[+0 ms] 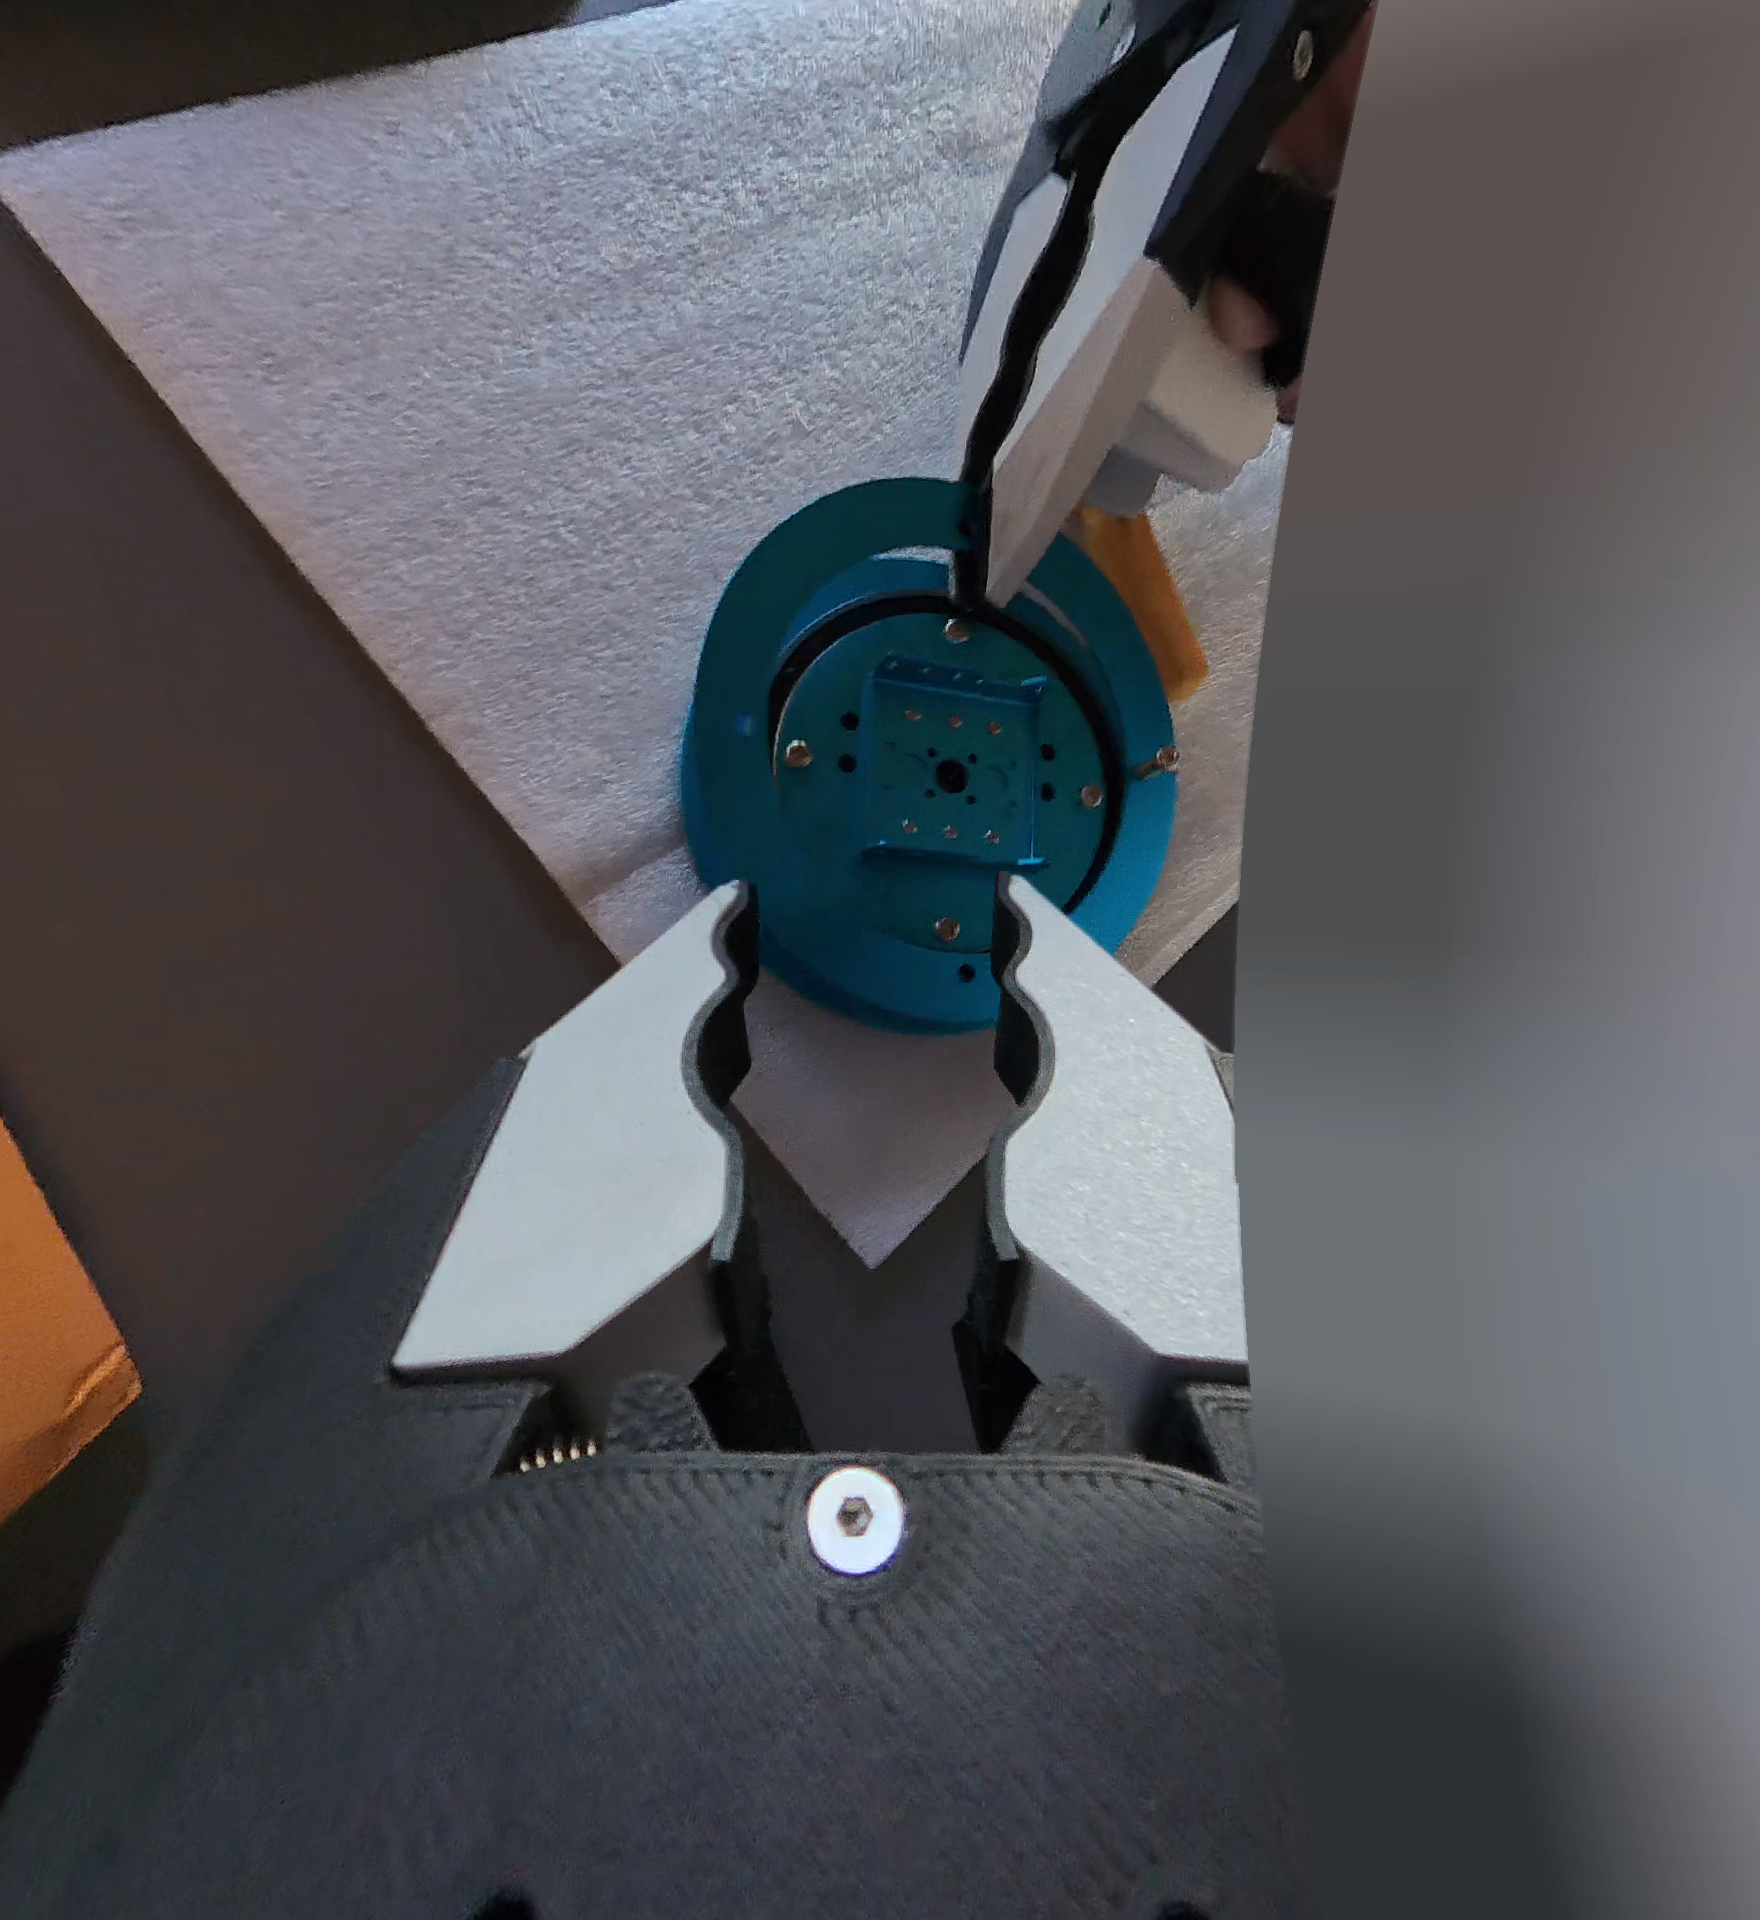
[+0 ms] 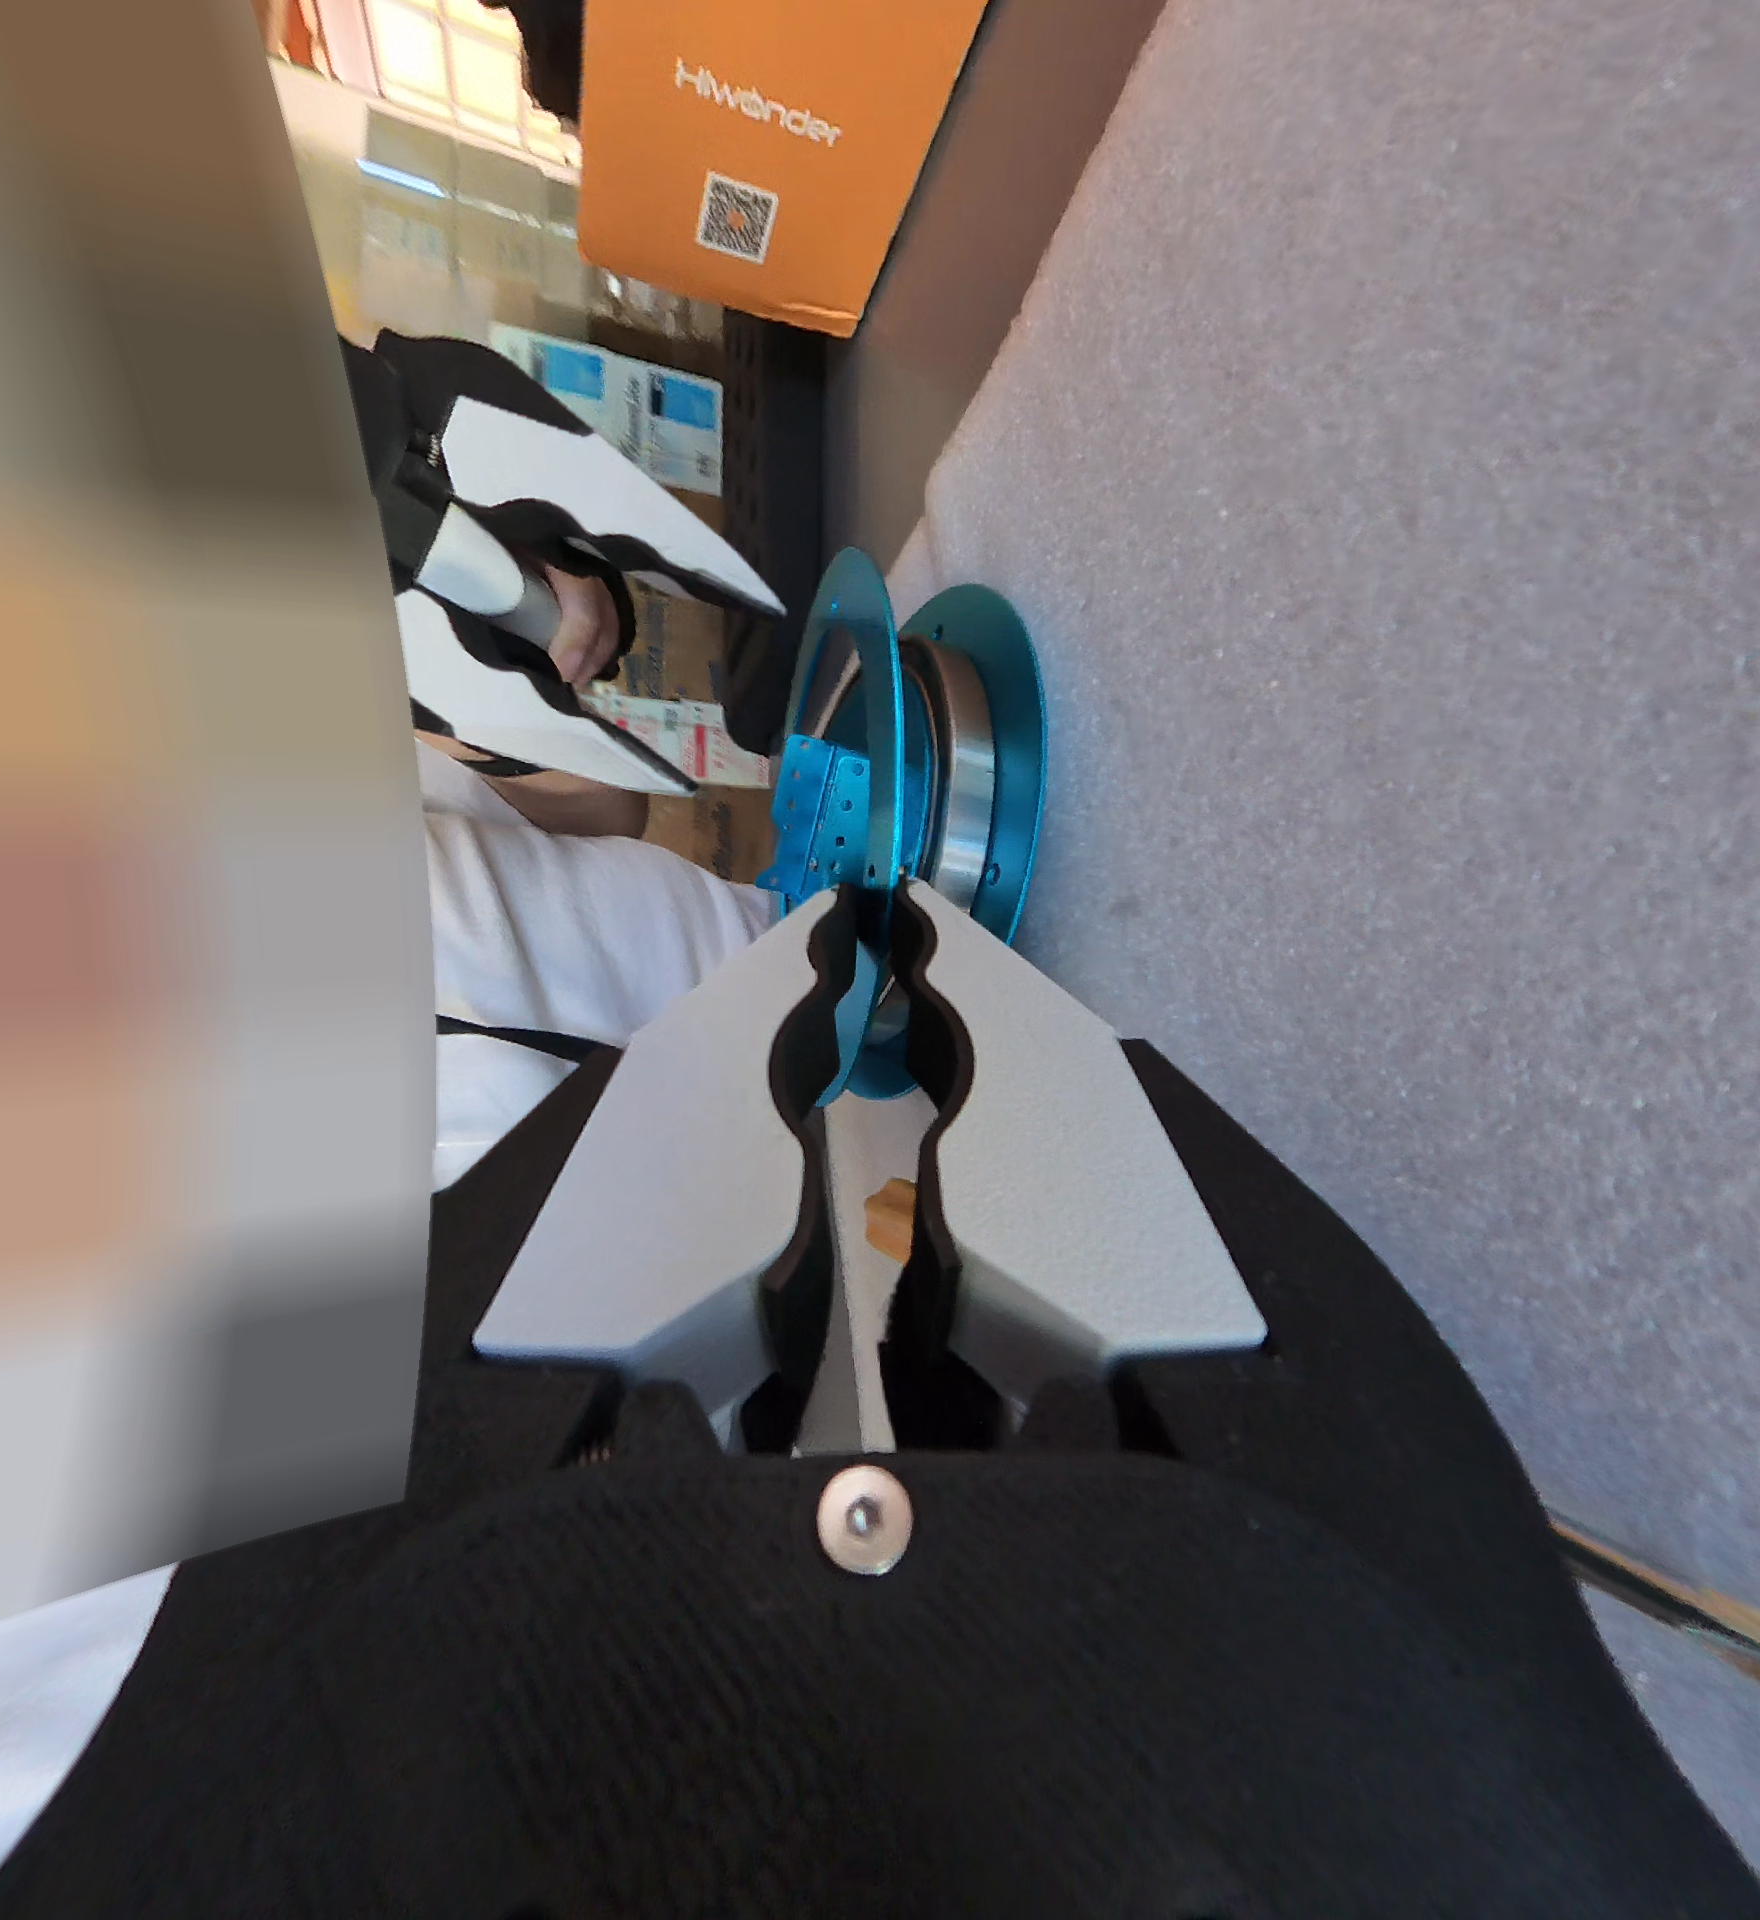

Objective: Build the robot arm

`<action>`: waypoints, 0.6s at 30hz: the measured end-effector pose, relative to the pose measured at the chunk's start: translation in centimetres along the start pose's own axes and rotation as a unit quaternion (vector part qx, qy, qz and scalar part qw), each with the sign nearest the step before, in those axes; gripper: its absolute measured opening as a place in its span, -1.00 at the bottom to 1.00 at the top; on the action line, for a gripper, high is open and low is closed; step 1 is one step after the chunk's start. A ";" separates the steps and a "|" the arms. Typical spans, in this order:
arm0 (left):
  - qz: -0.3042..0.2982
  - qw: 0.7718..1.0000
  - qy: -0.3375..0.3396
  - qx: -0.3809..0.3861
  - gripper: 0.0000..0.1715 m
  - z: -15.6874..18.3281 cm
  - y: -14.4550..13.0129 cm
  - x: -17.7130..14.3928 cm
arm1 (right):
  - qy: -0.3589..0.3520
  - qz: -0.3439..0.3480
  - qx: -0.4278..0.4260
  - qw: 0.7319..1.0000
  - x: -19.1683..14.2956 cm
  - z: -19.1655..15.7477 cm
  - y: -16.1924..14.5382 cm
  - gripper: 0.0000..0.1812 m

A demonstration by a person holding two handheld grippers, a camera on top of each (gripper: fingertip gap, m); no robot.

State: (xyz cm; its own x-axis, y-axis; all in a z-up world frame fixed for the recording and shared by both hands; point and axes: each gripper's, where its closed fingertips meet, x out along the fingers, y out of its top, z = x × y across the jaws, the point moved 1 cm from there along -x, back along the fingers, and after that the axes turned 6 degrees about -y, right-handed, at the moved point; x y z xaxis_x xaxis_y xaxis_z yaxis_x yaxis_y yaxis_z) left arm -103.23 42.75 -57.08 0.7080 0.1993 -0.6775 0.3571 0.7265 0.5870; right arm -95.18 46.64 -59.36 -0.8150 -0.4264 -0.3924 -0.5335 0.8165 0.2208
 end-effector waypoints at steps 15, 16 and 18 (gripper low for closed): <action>-0.028 0.998 -0.044 -0.029 -0.53 -0.2 -2.8 1.4 | -0.110 -0.050 -0.084 0.989 -0.9 -0.5 1.5 -0.75; -0.029 0.998 -0.046 -0.028 -0.53 -0.2 -2.9 1.4 | -0.122 -0.047 -0.095 0.987 -1.1 -0.4 1.7 -0.75; -0.028 0.998 -0.049 -0.028 -0.55 -0.1 -3.0 1.3 | -0.136 -0.048 -0.111 0.983 -1.1 -0.3 1.7 -0.77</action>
State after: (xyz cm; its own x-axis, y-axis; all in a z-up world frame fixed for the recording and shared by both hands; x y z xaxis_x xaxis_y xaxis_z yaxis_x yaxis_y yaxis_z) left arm -103.46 40.90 -59.82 0.7442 0.0941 -0.6613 0.3662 0.7705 0.5217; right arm -95.26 48.43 -58.30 -0.6840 -0.3518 -0.6391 -0.6654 0.6600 0.3489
